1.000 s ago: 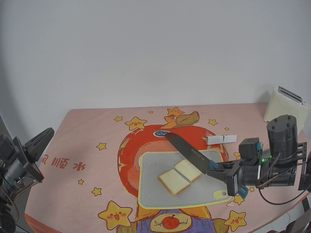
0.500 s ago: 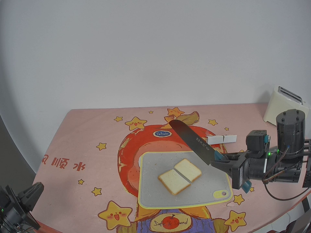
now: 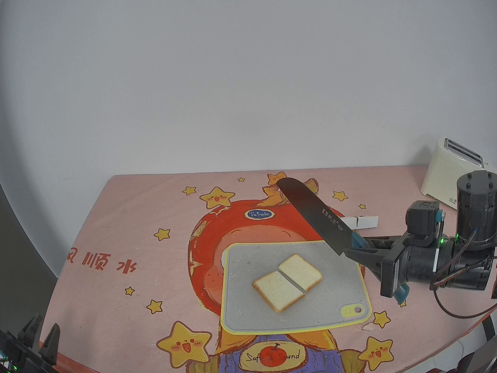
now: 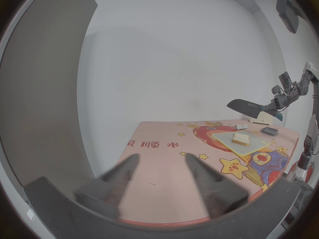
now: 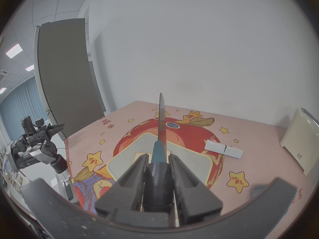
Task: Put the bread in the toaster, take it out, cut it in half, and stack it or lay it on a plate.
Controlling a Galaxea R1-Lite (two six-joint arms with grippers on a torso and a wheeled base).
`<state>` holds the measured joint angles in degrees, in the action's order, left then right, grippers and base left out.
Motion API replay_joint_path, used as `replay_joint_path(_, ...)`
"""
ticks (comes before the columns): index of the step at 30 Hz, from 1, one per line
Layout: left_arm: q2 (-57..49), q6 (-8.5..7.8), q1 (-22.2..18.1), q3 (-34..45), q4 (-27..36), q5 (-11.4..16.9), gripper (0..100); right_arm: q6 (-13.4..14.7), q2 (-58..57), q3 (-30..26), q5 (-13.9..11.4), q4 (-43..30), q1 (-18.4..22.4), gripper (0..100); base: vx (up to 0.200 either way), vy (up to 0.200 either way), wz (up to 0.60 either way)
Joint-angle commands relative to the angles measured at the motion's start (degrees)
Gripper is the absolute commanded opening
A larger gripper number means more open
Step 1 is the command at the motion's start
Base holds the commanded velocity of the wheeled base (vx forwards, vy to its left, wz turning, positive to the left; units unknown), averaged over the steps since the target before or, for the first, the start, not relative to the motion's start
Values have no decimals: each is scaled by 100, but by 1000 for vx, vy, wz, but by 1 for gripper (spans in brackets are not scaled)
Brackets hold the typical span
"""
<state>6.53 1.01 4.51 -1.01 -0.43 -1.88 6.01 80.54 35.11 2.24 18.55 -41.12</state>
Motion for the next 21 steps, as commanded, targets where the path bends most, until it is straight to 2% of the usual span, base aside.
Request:
replay_joint_path(1,-170,-13,-3,101,-1,-6,100,5,-74,-13,4,-1,-1,0,0,0,0)
replay_joint_path(16,-170,-5,-12,101,-1,3,100,14,-47,-136,66,61,-168,0,0,0,0)
replay_joint_path(17,-170,-5,-12,101,-1,3,100,14,-47,-136,118,52,-168,0,0,0,0)
replay_joint_path(21,-170,-5,-12,101,-1,3,100,49,-47,-92,655,61,-142,0,0,0,0)
